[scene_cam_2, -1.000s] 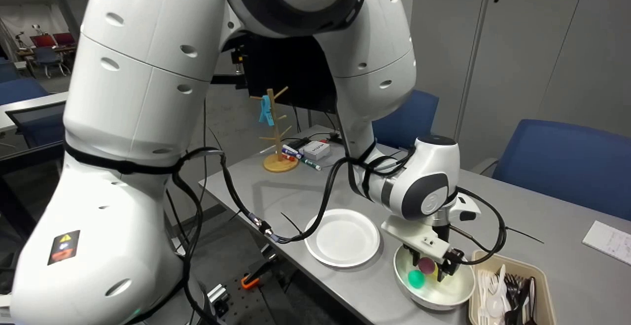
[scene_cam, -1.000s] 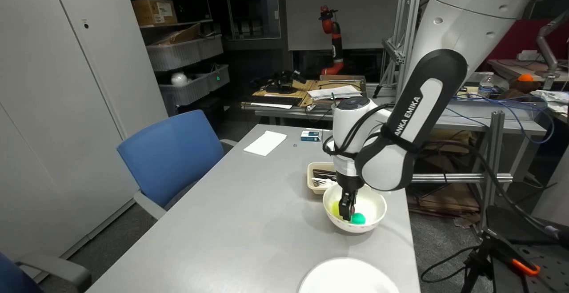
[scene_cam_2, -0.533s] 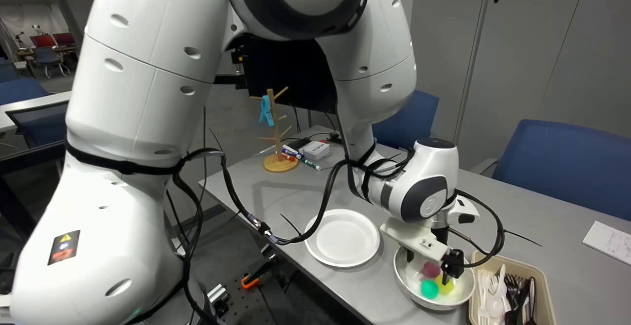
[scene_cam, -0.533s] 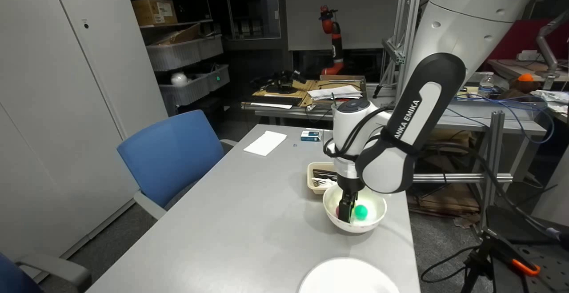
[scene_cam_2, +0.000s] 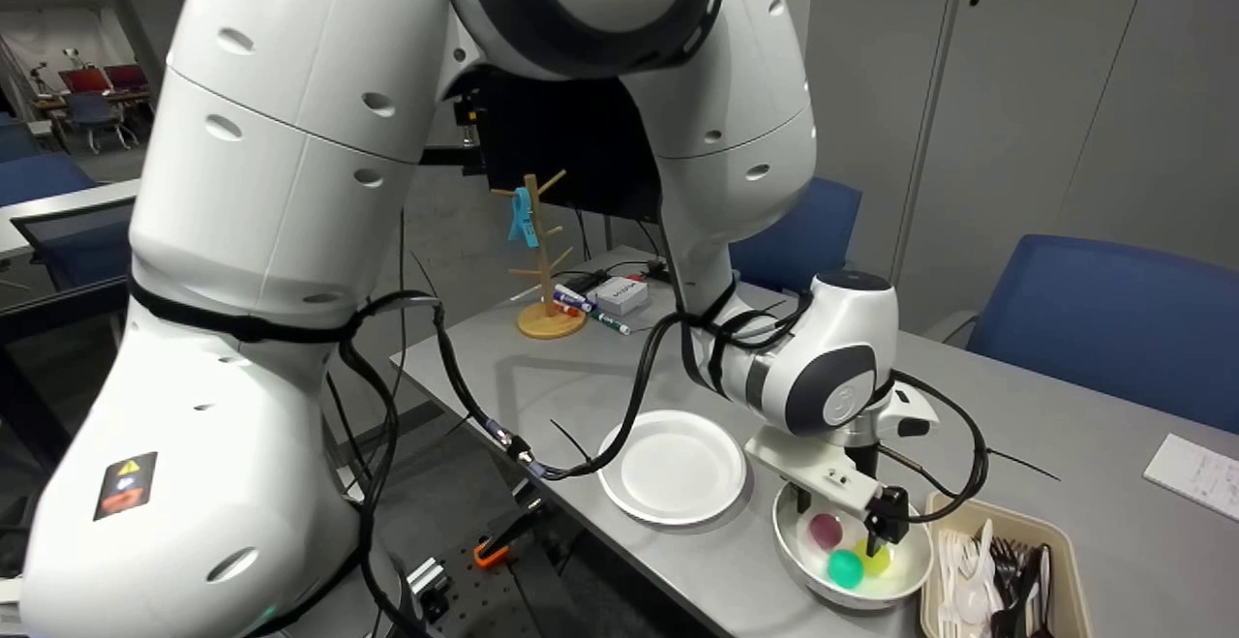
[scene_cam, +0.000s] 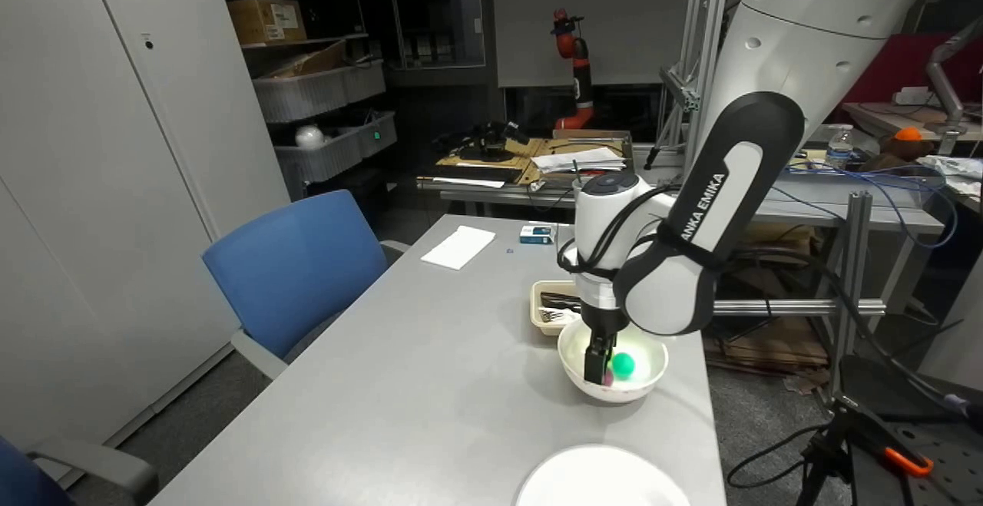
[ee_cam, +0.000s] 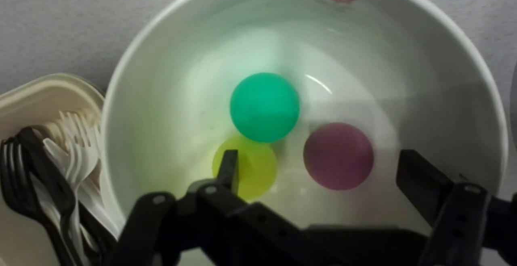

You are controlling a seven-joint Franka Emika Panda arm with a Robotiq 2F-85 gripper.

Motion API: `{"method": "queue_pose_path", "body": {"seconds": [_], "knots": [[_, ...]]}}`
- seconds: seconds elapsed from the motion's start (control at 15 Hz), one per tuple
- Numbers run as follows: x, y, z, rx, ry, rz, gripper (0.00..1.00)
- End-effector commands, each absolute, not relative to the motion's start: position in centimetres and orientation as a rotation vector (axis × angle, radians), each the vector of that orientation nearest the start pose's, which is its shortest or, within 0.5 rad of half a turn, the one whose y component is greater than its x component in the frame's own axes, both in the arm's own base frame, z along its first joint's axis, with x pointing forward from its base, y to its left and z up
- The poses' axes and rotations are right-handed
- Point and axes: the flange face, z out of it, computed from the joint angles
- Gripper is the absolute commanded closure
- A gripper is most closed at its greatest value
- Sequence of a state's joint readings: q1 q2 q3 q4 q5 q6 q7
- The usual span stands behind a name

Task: Transfer the balls from the plate to the bowl

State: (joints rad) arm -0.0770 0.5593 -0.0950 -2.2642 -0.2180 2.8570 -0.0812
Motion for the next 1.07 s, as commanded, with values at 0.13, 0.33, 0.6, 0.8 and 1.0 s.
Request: {"method": "queue_pose_path", "body": {"seconds": [0.13,0.33,0.6,0.8,1.0], "knots": [[50.0,-8.3,18.1,-3.294,-0.298,-0.027,0.00],[49.4,-8.7,22.1,-3.323,-0.347,-0.050,0.00],[48.4,-7.6,25.4,-3.315,-0.421,-0.069,0.00],[47.6,-6.0,26.7,-3.274,-0.443,-0.123,0.00],[46.8,-4.5,27.4,-3.222,-0.445,-0.154,0.00]]}}
